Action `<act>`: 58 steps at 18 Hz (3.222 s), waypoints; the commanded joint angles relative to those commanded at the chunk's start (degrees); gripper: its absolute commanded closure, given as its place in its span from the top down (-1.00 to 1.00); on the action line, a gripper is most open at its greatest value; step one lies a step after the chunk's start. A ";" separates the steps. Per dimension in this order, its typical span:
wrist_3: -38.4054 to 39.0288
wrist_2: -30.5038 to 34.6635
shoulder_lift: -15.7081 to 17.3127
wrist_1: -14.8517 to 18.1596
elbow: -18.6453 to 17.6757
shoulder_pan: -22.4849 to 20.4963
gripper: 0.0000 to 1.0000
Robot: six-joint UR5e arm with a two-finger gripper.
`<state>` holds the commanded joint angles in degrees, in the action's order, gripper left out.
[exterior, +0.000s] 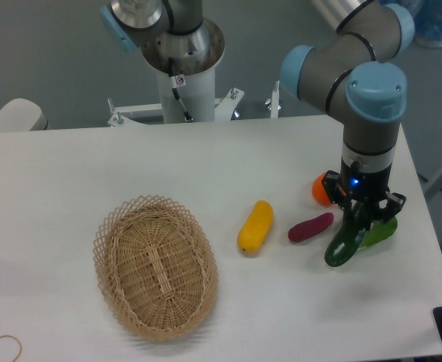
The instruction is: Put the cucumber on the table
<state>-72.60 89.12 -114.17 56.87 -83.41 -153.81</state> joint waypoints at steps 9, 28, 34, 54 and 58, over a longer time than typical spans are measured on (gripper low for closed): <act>4.03 -0.44 -1.58 0.00 2.28 0.70 -0.56; 19.80 8.16 -13.71 -11.51 0.80 13.01 -0.56; 15.65 9.58 -14.06 -11.43 0.00 13.18 -0.56; 14.94 8.88 -11.43 -11.60 9.04 11.69 1.00; 9.43 4.76 -7.05 -10.72 9.67 7.92 1.00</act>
<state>-63.17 93.88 -121.22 46.14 -73.73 -145.89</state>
